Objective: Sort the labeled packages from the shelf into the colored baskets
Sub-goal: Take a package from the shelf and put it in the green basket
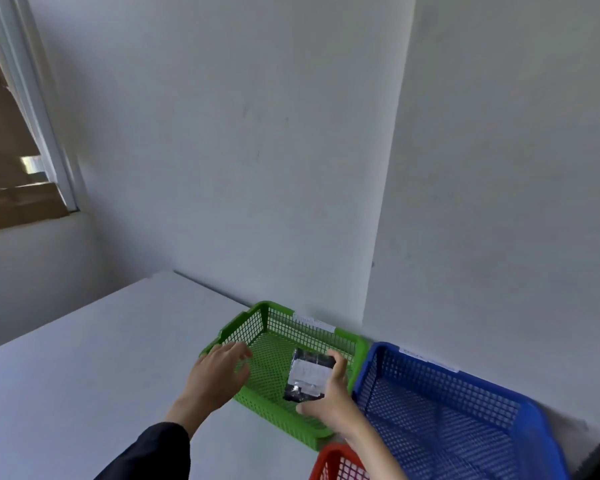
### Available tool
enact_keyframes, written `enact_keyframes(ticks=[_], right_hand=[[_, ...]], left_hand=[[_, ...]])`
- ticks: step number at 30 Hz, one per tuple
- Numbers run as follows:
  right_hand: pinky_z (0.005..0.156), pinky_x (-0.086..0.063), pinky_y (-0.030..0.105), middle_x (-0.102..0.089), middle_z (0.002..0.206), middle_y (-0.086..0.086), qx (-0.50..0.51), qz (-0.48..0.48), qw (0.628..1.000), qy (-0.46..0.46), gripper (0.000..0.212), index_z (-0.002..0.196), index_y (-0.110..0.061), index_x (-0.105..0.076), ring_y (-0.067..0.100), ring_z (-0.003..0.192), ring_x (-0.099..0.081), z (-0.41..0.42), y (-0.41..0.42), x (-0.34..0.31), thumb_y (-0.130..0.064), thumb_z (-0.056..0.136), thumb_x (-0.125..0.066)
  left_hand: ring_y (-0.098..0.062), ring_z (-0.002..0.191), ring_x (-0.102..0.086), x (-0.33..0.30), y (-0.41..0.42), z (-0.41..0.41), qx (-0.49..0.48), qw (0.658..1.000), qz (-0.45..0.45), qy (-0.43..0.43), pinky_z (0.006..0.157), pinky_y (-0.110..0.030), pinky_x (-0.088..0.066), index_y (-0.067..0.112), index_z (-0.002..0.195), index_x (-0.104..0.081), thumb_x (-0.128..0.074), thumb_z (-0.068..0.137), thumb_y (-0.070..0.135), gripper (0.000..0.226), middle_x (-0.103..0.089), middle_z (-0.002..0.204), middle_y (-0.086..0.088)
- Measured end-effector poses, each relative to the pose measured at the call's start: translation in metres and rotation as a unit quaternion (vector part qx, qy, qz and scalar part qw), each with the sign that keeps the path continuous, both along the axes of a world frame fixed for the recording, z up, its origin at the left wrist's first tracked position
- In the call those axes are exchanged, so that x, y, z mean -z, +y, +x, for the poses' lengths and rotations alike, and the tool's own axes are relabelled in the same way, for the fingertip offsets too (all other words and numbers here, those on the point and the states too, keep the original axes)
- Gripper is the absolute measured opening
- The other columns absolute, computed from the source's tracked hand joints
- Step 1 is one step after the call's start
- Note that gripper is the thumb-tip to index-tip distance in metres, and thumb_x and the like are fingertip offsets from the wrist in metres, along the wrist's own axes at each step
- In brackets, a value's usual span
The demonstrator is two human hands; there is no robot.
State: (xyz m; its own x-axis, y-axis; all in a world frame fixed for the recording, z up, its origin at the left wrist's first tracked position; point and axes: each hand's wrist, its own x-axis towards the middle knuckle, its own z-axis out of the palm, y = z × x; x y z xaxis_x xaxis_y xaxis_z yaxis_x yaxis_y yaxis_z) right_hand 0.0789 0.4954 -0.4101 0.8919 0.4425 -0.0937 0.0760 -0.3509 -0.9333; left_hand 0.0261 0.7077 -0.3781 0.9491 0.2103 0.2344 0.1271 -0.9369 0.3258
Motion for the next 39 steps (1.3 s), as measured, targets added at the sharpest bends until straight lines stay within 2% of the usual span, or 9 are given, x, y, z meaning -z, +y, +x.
enact_keyframes(ticks=[3, 7, 11, 14, 22, 25, 27, 31, 39], right_hand=[[0.085, -0.049, 0.022, -0.033, 0.131, 0.005, 0.013, 0.008, 0.999, 0.035, 0.098, 0.125, -0.036, -0.012, 0.018, 0.117, -0.045, 0.031, 0.028, 0.024, -0.002, 0.064, -0.079], [0.082, -0.049, 0.021, -0.041, 0.124, 0.005, 0.059, -0.032, 0.995, 0.074, 0.094, 0.126, -0.024, -0.018, 0.016, 0.108, -0.052, 0.066, 0.062, 0.047, -0.012, 0.060, -0.084], [0.083, -0.047, 0.020, -0.040, 0.119, 0.003, 0.072, -0.092, 0.988, 0.098, 0.086, 0.123, -0.020, -0.021, 0.013, 0.105, -0.049, 0.091, 0.098, 0.064, -0.020, 0.064, -0.084], [0.096, -0.044, 0.028, -0.034, 0.122, 0.003, 0.077, -0.132, 0.983, 0.098, 0.082, 0.123, -0.018, -0.022, 0.016, 0.112, -0.043, 0.106, 0.123, 0.078, -0.029, 0.066, -0.081], [0.107, -0.035, 0.039, -0.025, 0.132, 0.004, 0.083, -0.294, 0.951, 0.041, 0.106, 0.140, -0.016, -0.015, 0.019, 0.124, -0.028, 0.149, 0.171, 0.102, -0.065, 0.062, -0.069], [0.107, -0.033, 0.044, -0.019, 0.140, 0.007, 0.087, -0.358, 0.930, 0.012, 0.131, 0.144, -0.017, -0.010, 0.026, 0.128, -0.024, 0.162, 0.183, 0.108, -0.091, 0.039, -0.036], [0.109, -0.031, 0.047, -0.011, 0.148, 0.009, 0.086, -0.389, 0.917, 0.006, 0.129, 0.146, -0.018, -0.006, 0.030, 0.133, -0.019, 0.168, 0.191, 0.117, -0.091, 0.044, -0.034], [0.112, -0.020, 0.052, 0.005, 0.155, 0.009, 0.092, -0.435, 0.896, 0.007, 0.102, 0.149, -0.021, 0.003, 0.036, 0.140, -0.007, 0.177, 0.207, 0.132, -0.071, 0.076, -0.048], [0.113, -0.010, 0.055, 0.011, 0.156, 0.011, 0.072, -0.450, 0.890, 0.028, 0.092, 0.148, -0.026, 0.011, 0.039, 0.142, -0.001, 0.185, 0.215, 0.137, -0.065, 0.085, -0.042]], left_hand=[[-0.015, 0.112, -0.049, 0.017, 0.040, 0.037, 0.008, 0.999, 0.003, 0.032, 0.090, -0.030, -0.037, 0.026, 0.115, -0.051, -0.044, 0.092, 0.030, 0.025, -0.056, 0.120, 0.010], [-0.015, 0.119, -0.042, 0.044, 0.085, 0.078, 0.033, 0.997, 0.005, 0.071, 0.095, -0.029, -0.034, 0.027, 0.121, -0.047, -0.045, 0.091, 0.030, 0.031, -0.050, 0.125, 0.008], [-0.014, 0.125, -0.037, 0.065, 0.118, 0.116, 0.082, 0.993, 0.009, 0.089, 0.097, -0.028, -0.033, 0.024, 0.127, -0.043, -0.042, 0.088, 0.032, 0.040, -0.043, 0.131, 0.008], [-0.015, 0.131, -0.032, 0.077, 0.133, 0.143, 0.110, 0.989, -0.004, 0.103, 0.102, -0.030, -0.034, 0.021, 0.133, -0.038, -0.039, 0.086, 0.033, 0.049, -0.037, 0.139, 0.006], [-0.017, 0.137, -0.030, 0.109, 0.141, 0.190, 0.133, 0.980, -0.075, 0.129, 0.105, -0.032, -0.036, 0.017, 0.147, -0.014, -0.046, 0.092, 0.023, 0.065, -0.015, 0.155, 0.001], [-0.020, 0.125, -0.047, 0.120, 0.139, 0.190, 0.122, 0.979, -0.121, 0.113, 0.088, -0.033, -0.048, 0.018, 0.148, -0.014, -0.045, 0.090, 0.014, 0.066, -0.018, 0.153, 0.003], [-0.020, 0.116, -0.054, 0.125, 0.139, 0.189, 0.114, 0.981, -0.121, 0.098, 0.081, -0.032, -0.050, 0.019, 0.148, -0.013, -0.044, 0.089, 0.012, 0.067, -0.019, 0.153, 0.004], [-0.019, 0.113, -0.056, 0.131, 0.140, 0.190, 0.118, 0.982, -0.124, 0.077, 0.076, -0.029, -0.052, 0.018, 0.148, -0.013, -0.046, 0.089, 0.014, 0.067, -0.022, 0.152, 0.003], [-0.017, 0.116, -0.055, 0.134, 0.140, 0.190, 0.122, 0.981, -0.134, 0.071, 0.082, -0.028, -0.050, 0.020, 0.148, -0.014, -0.049, 0.088, 0.016, 0.069, -0.022, 0.152, 0.004]])
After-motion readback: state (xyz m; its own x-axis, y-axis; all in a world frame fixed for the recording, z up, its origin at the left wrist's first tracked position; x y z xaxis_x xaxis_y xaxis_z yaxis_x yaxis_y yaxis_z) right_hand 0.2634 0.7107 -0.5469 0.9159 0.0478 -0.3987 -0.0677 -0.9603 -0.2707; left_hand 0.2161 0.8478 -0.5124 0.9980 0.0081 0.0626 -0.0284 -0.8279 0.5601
